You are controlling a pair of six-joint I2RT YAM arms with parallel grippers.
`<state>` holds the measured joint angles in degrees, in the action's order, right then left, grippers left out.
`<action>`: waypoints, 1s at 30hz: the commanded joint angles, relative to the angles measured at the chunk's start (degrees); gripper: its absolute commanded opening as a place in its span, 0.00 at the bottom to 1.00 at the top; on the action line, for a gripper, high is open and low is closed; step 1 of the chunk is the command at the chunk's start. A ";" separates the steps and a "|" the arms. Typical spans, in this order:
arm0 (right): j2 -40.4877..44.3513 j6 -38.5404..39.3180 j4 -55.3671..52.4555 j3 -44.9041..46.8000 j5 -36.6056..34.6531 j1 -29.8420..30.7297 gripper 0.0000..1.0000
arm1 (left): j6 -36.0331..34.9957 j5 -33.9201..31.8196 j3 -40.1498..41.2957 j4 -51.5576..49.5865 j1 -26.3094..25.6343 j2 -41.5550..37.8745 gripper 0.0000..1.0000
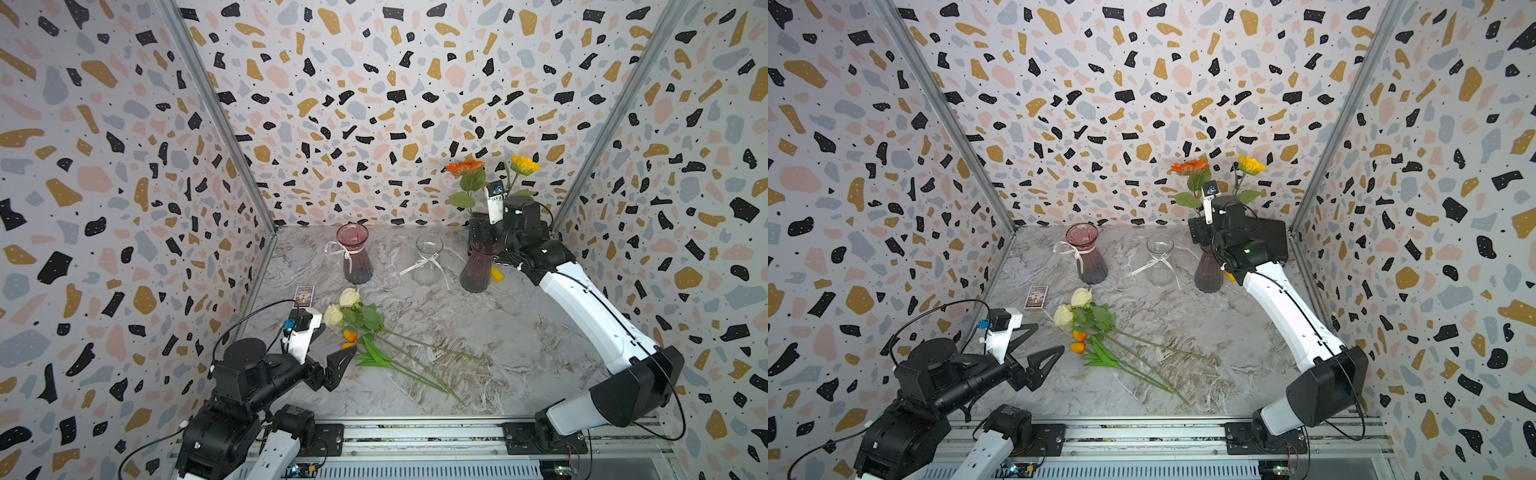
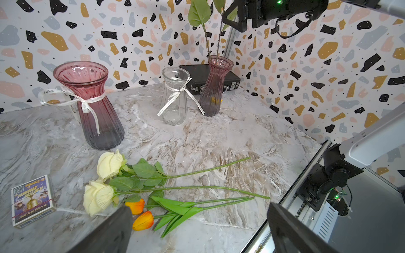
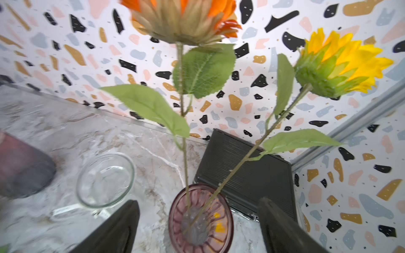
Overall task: Arrange the flowers in different vases according to their variety
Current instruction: Insert the flower into the vase, then pick up the flower at the center of the board.
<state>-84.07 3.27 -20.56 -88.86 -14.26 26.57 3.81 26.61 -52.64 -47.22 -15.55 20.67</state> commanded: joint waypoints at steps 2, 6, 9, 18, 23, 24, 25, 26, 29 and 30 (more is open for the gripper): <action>2.74 5.79 -11.91 0.96 3.85 7.80 0.90 | 1.48 0.45 -1.90 3.27 -0.26 0.66 1.00; 3.98 6.30 -17.74 3.47 6.25 13.51 0.89 | 3.44 0.19 -4.75 2.06 -0.26 3.02 1.00; 3.94 5.33 -21.57 5.20 9.76 17.39 0.88 | 4.92 -0.20 -6.77 0.80 -0.19 5.54 1.00; -8.36 -2.05 -25.52 4.92 27.65 23.71 0.86 | 3.62 1.67 -11.23 -6.22 -0.20 7.44 1.00; -21.42 -3.89 -28.32 -4.16 25.59 28.53 0.83 | -0.39 0.76 -12.10 -5.40 -0.20 2.52 1.00; -23.85 -3.79 -29.35 -6.53 25.22 29.15 0.82 | -1.21 0.75 -12.43 -5.61 -0.24 2.16 0.99; -26.85 -3.69 -30.56 -9.66 24.43 29.78 0.81 | -2.09 0.67 -12.86 -6.02 -0.19 2.07 0.99; -29.48 -3.75 -31.48 -12.46 23.33 30.28 0.80 | -2.69 0.45 -13.23 -6.44 -0.25 2.16 1.00; -35.80 -3.67 -32.93 -19.17 21.03 30.65 0.78 | -3.48 0.24 -13.50 -7.05 -0.24 2.53 1.00; -37.37 -3.64 -33.10 -20.91 19.84 30.70 0.77 | -3.48 0.39 -13.39 -6.98 -0.21 2.45 0.99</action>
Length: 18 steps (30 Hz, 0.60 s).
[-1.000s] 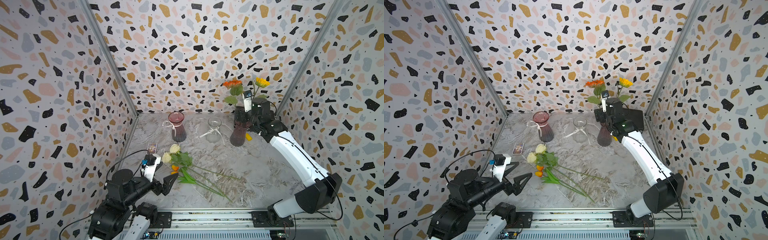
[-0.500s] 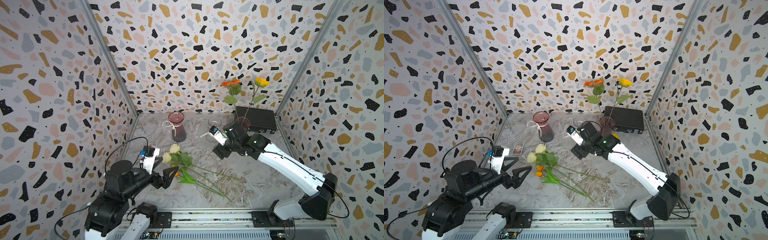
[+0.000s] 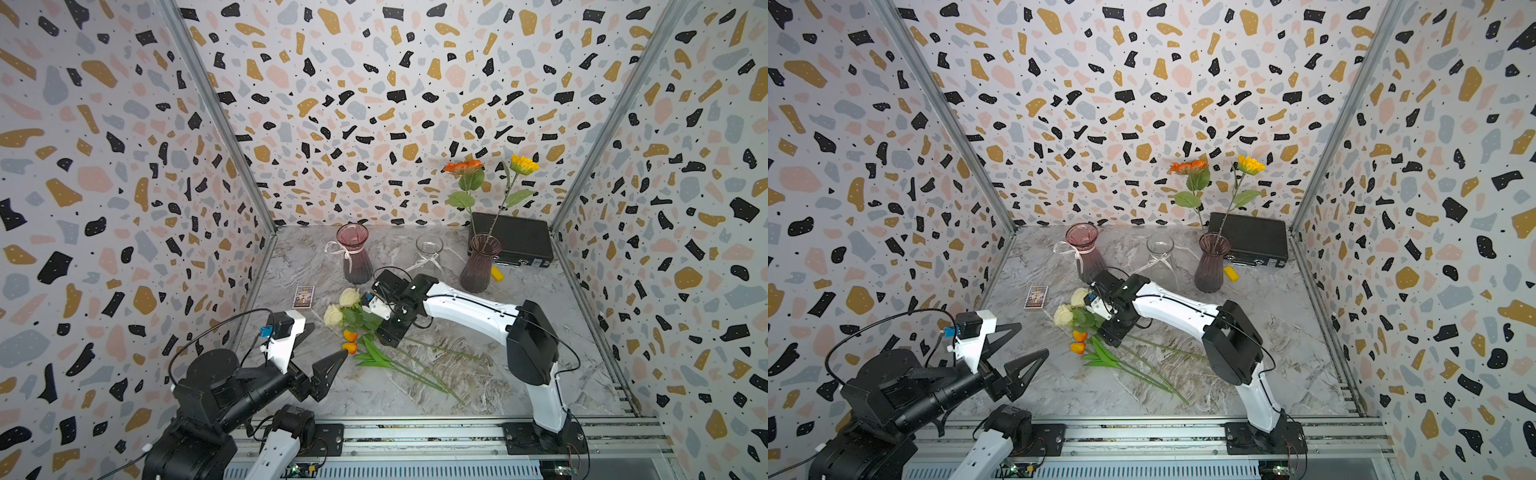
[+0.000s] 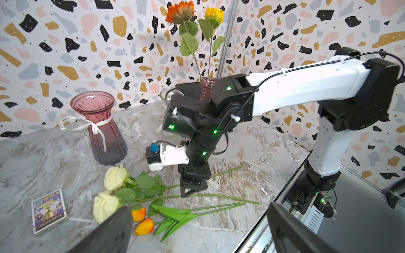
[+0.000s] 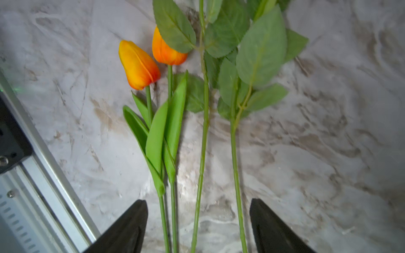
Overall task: Arrange the flowers in different vases according to their variety
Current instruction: Pick up the flower at the center of the board.
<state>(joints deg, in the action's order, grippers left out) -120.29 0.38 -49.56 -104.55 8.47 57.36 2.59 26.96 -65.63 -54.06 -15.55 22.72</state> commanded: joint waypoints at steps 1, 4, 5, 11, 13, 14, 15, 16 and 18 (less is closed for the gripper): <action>-2.82 -0.55 -4.30 -7.18 -4.36 -0.08 0.76 | -2.24 0.24 -0.06 0.00 -0.25 0.31 0.99; -7.62 0.82 -6.04 -12.71 -8.21 -0.13 0.73 | -1.80 0.76 0.65 0.70 -0.27 0.00 1.00; -9.36 1.48 -6.93 -14.77 -9.47 -0.11 0.71 | -1.70 0.93 0.80 1.01 -0.24 -0.06 1.00; -17.57 5.86 -9.34 -22.52 -14.45 -0.15 0.60 | -1.54 1.07 0.94 2.30 -0.18 0.54 0.99; -19.81 6.82 -10.00 -24.59 -15.05 -0.15 0.57 | -1.83 1.23 0.86 2.17 -0.26 0.74 0.99; -20.83 7.08 -10.27 -25.51 -15.14 -0.23 0.56 | -2.03 1.22 0.85 2.08 -0.20 0.77 0.99; -21.62 7.13 -10.29 -26.27 -15.01 -0.28 0.56 | -2.17 1.24 0.92 1.98 -0.24 0.87 1.00; -22.41 7.09 -10.42 -27.04 -14.84 -0.25 0.56 | -2.44 1.16 1.06 1.90 -0.25 0.91 0.99; -23.52 6.84 -10.73 -28.13 -14.34 -0.32 0.55 | -2.72 1.02 1.35 1.94 -0.24 1.00 0.99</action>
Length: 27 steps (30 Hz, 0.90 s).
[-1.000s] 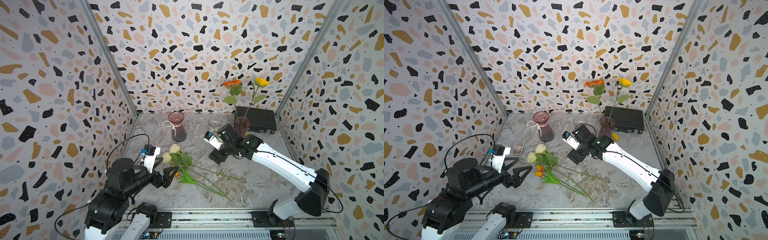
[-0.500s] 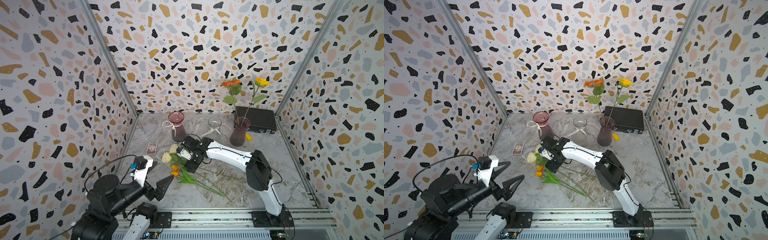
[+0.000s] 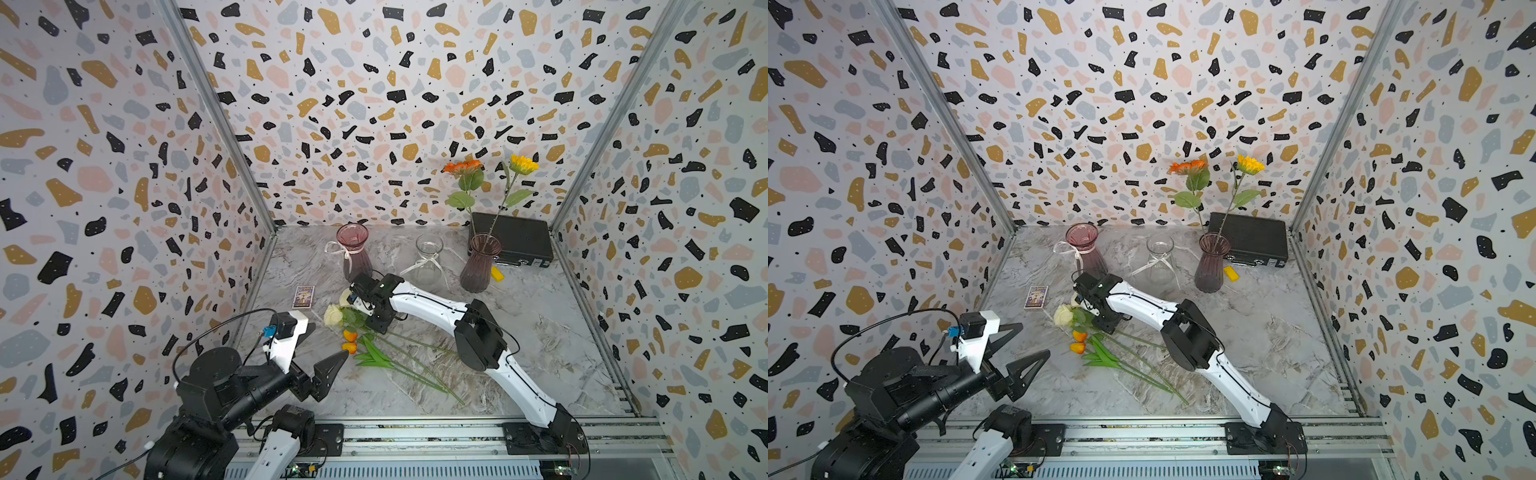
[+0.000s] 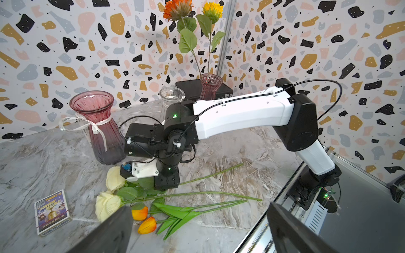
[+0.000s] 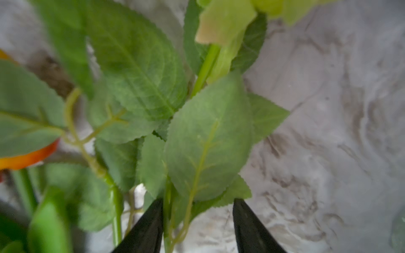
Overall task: Arrange the flowers in different vases according to their variety
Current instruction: Pick up the flower at the center of the board.
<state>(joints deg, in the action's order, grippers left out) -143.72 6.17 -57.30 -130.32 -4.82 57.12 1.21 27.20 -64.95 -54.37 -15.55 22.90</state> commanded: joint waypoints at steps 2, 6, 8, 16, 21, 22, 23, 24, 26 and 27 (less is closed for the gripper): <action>-0.74 0.68 -2.99 -2.83 -0.32 -0.07 0.55 | -1.51 0.73 0.92 2.24 -0.22 1.05 1.00; -1.47 0.34 -2.99 -3.18 0.25 -0.06 0.45 | -1.96 0.87 1.05 2.13 -0.24 1.45 0.99; -1.64 0.25 -2.99 -2.97 0.49 -0.13 0.36 | -2.02 0.97 1.10 2.05 -0.22 1.55 0.99; -0.31 -0.25 -3.35 -2.07 0.45 -0.12 0.00 | -2.18 0.92 0.84 1.30 -0.22 0.80 1.00; 3.43 -0.81 -3.35 -0.13 -1.39 -0.09 0.00 | -2.18 1.01 0.33 0.70 -0.25 0.52 0.99; 4.59 -0.96 -3.26 0.49 -1.79 -0.12 0.00 | -2.18 1.00 0.26 0.67 -0.26 0.39 1.00; 5.82 -1.28 -3.26 1.01 -2.14 -0.16 0.00 | -2.18 1.00 0.26 0.59 -0.19 0.22 0.99; 7.14 -1.53 -3.26 1.63 -2.44 -0.14 0.00 | -2.18 1.06 0.17 0.54 -0.20 0.22 0.99; 9.50 -1.99 -3.24 2.70 -2.78 -0.16 0.00 | -2.09 1.06 0.17 0.58 -0.25 0.00 0.99; 11.03 -2.20 -2.93 3.43 -2.83 -0.10 0.00 | -2.11 1.09 0.17 0.55 -0.22 -0.08 0.99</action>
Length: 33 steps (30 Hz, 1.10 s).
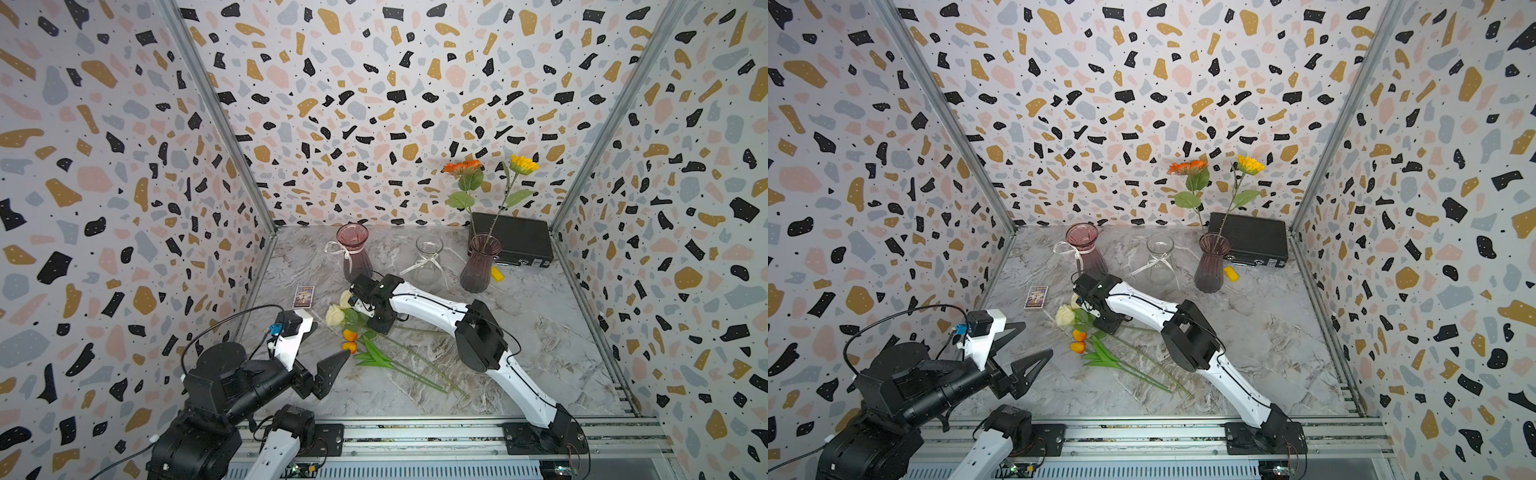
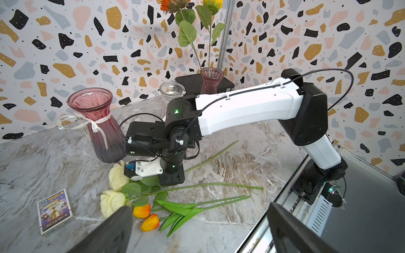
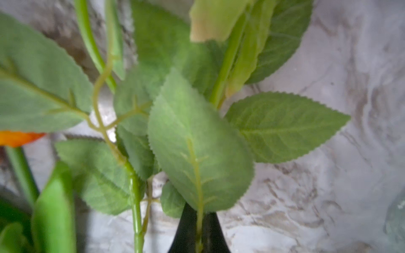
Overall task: Arrange the flowers in different vases according to their variety
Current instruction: Pick up the flower at the center of the board.
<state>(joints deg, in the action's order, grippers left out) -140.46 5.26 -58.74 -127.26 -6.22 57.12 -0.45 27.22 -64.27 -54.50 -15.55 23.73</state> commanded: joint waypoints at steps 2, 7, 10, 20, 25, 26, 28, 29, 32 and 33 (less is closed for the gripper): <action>10.61 -1.72 -0.42 2.21 -1.34 -0.08 0.00 | -0.35 1.09 -0.51 0.69 -0.25 -1.01 0.99; 16.83 -2.66 1.60 6.74 -2.56 -0.03 0.00 | -0.39 1.12 -0.50 0.65 -0.24 -1.22 0.99; 19.51 -3.22 1.63 8.18 -5.21 -0.03 0.00 | -0.52 1.13 -0.46 0.64 -0.26 -1.26 0.99; 29.08 -5.88 4.55 9.04 -10.57 -0.54 0.00 | -1.05 0.98 0.09 0.36 -0.25 -1.32 0.99; 35.87 -8.38 10.78 9.11 -7.85 -2.18 0.00 | -1.13 0.90 0.80 0.58 -0.27 -1.64 0.99; 37.36 -9.18 12.79 9.49 -6.65 -2.81 0.00 | -1.16 0.86 0.81 0.66 -0.22 -1.58 1.00; 40.10 -11.24 16.61 10.31 -4.65 -4.14 0.00 | -1.27 0.77 0.90 0.64 -0.27 -1.61 0.99; 41.49 -12.22 18.86 10.76 -3.27 -4.86 0.00 | -1.22 0.80 0.99 0.71 -0.27 -1.59 1.00; 44.76 -13.86 24.86 10.85 -1.14 -6.20 0.00 | -1.22 0.86 0.99 0.74 -0.26 -1.58 1.00; 45.67 -14.11 26.88 10.42 -0.80 -6.37 0.00 | -1.22 0.83 0.99 0.71 -0.19 -1.65 0.99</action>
<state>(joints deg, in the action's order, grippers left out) -97.95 -5.87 -39.99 -116.66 -9.80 51.24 -0.89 27.59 -63.99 -55.31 -15.55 22.76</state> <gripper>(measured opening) 0.061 0.995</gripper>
